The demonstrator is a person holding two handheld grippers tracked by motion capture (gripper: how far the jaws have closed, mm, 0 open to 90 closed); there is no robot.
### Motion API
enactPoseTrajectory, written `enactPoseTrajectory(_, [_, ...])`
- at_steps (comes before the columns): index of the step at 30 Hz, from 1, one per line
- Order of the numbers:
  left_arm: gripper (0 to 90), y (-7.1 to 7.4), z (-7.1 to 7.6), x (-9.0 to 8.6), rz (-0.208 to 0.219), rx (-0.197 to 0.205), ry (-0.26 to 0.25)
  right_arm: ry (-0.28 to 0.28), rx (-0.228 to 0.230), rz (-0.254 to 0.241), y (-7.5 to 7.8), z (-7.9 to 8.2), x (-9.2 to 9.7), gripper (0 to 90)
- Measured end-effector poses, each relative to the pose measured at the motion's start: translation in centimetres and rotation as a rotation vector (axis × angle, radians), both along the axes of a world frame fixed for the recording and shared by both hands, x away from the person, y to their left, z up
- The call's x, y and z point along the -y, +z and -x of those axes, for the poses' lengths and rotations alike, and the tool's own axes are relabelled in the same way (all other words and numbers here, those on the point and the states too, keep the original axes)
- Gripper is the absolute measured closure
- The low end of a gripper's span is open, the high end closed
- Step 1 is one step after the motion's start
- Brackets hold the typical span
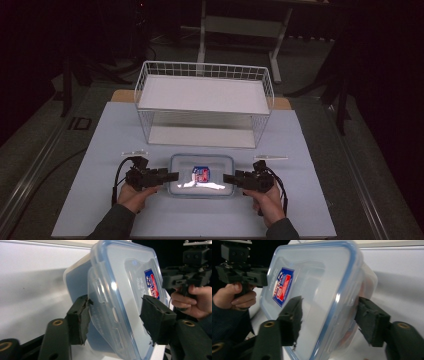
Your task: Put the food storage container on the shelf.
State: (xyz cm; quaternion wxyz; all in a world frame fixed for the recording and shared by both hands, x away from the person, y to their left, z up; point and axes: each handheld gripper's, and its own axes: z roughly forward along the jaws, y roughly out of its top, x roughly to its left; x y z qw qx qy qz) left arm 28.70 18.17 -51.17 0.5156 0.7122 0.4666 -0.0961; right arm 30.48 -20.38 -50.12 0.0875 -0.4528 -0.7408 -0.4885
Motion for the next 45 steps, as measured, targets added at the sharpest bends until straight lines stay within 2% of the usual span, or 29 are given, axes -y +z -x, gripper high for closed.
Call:
enactPoseTrajectory(4, [46.2, 0.4, 0.8, 0.1, -0.023, 0.017, 0.0, 0.019, -0.004, -0.023, 0.1, 0.3, 0.5, 46.9])
enactPoseTrajectory(12, [48.3, 0.8, 1.9, 0.2, -0.039, 0.041, 0.001, 0.05, -0.005, -0.018, 0.5, 0.9, 0.9, 50.8])
enactPoseTrajectory(19, [47.4, 1.2, 2.6, 0.7, -0.08, 0.062, 0.023, 0.042, -0.007, -0.005, 0.8, 1.3, 0.8, 50.8])
enactPoseTrajectory(29, [47.7, 1.4, 2.9, 0.8, -0.093, 0.062, 0.027, 0.04, 0.0, -0.007, 0.9, 1.5, 0.8, 51.0])
enactPoseTrajectory(38, [47.8, 1.7, 3.0, 0.9, -0.091, 0.075, 0.031, 0.025, 0.021, -0.018, 1.3, 1.6, 0.9, 51.4])
enactPoseTrajectory(45, [48.2, 2.4, 2.9, 0.5, -0.056, 0.095, 0.063, 0.015, 0.046, -0.033, 1.8, 1.8, 0.6, 51.6])
